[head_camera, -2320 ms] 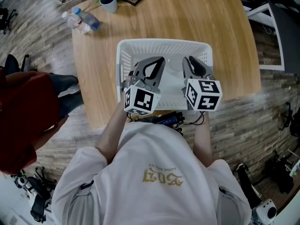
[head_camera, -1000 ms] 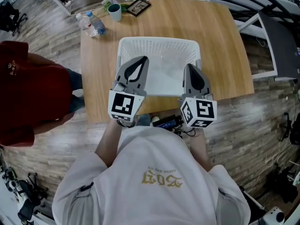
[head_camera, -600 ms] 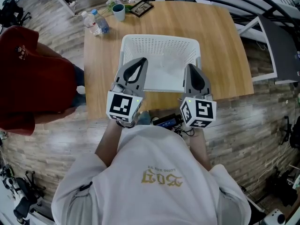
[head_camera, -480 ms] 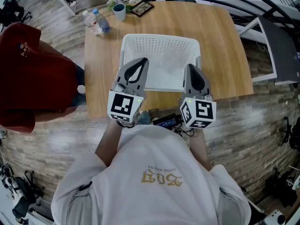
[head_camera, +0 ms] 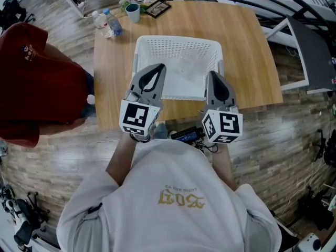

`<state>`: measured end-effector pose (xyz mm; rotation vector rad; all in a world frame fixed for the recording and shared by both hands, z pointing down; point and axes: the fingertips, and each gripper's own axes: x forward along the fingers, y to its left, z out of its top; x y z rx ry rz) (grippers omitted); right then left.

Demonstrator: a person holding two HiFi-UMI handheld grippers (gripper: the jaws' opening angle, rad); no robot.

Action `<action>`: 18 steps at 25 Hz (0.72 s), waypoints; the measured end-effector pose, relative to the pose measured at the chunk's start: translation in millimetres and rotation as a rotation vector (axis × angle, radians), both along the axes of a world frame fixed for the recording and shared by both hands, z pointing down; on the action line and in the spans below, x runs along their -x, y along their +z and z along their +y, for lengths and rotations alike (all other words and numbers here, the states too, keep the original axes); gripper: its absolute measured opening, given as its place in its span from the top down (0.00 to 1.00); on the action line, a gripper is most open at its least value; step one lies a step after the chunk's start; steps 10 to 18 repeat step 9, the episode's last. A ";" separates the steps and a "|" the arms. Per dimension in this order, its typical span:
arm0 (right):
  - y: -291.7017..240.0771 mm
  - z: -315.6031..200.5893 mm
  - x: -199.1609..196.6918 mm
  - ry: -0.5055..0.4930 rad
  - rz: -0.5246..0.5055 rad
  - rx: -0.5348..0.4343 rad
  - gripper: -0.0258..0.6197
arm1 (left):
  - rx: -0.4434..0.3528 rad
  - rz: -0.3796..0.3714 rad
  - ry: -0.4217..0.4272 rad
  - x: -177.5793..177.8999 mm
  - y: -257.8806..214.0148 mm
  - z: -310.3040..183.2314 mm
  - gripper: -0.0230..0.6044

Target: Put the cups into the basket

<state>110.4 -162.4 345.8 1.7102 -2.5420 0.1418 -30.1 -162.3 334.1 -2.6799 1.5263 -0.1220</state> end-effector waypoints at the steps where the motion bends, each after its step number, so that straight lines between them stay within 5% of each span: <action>1: 0.1 0.3 -0.7 0.000 -0.001 0.001 0.94 | 0.001 0.002 -0.001 0.0 -0.1 0.0 0.95; 18: -1.4 4.0 -8.2 0.012 -0.012 -0.003 0.94 | 0.012 0.010 0.002 -3.2 1.0 3.1 0.95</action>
